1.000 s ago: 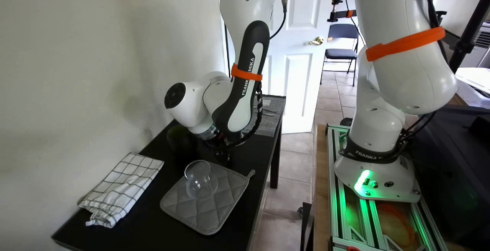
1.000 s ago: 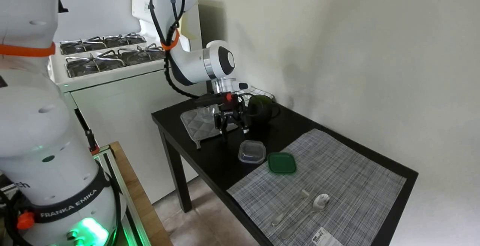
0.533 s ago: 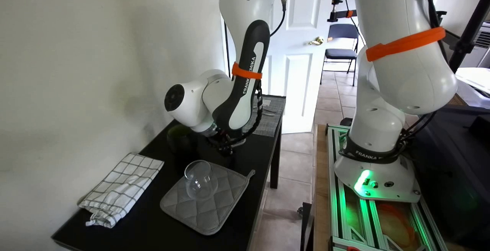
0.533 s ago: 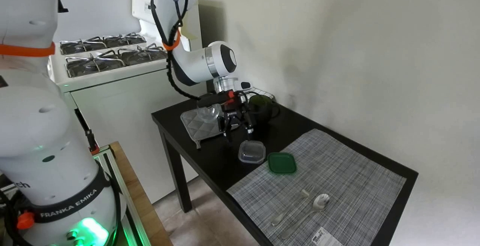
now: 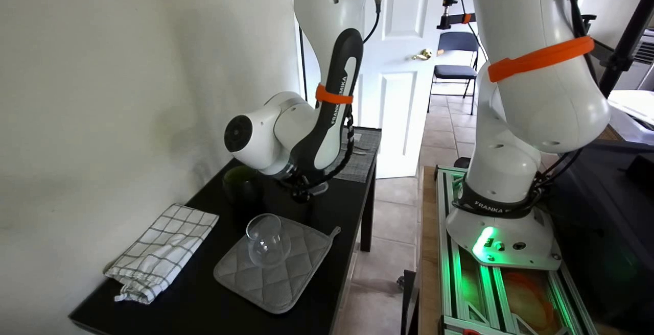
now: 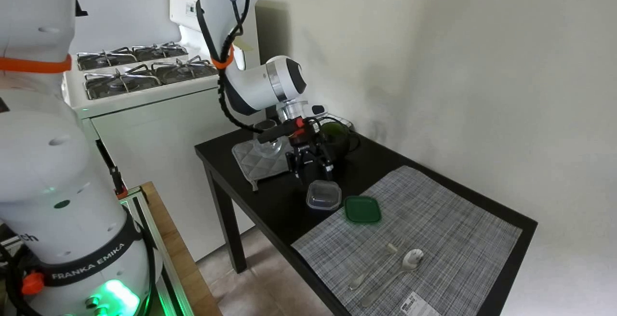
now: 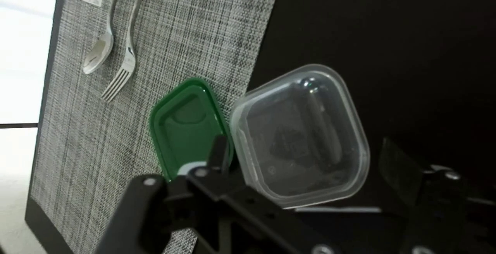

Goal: Turn the lunchbox around

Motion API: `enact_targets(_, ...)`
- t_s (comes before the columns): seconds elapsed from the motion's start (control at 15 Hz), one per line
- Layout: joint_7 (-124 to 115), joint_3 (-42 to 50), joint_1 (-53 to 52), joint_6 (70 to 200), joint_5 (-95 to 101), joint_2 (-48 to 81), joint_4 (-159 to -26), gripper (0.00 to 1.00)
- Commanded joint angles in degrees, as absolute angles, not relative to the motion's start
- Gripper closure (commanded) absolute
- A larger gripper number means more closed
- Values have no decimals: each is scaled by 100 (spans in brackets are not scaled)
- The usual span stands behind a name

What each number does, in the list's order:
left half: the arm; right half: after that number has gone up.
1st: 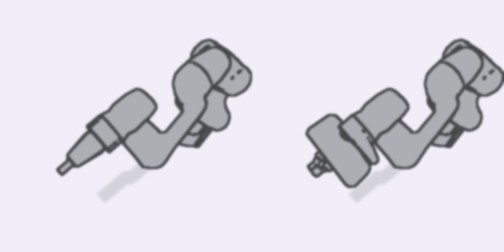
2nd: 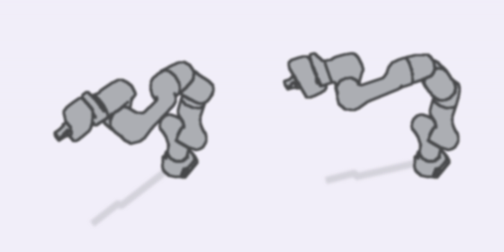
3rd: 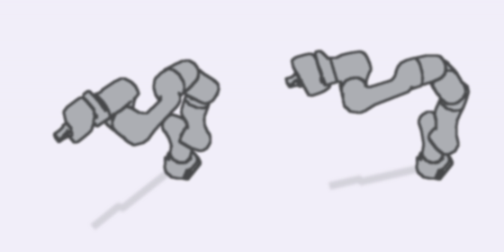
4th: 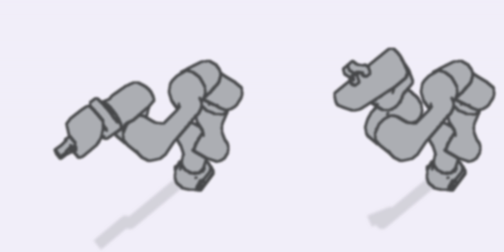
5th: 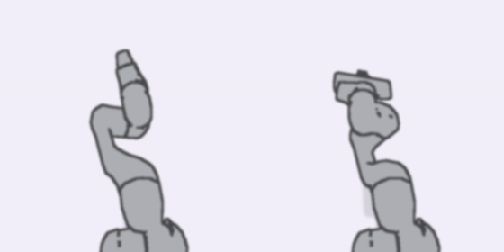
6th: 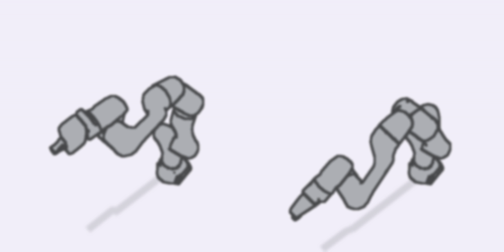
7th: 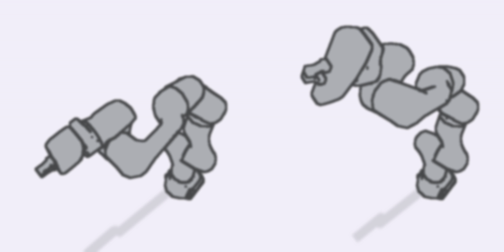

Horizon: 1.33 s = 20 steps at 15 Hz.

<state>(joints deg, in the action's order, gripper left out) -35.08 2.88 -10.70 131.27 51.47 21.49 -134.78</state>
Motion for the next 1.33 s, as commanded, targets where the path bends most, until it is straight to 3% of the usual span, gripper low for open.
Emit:
enact_targets(0.0, -3866, 275, -1024, 13142, 5488, 2237, -13470, 0)
enact_targets(1.27, -4522, 246, -861, 13504, 6588, 2615, -13453, 0)
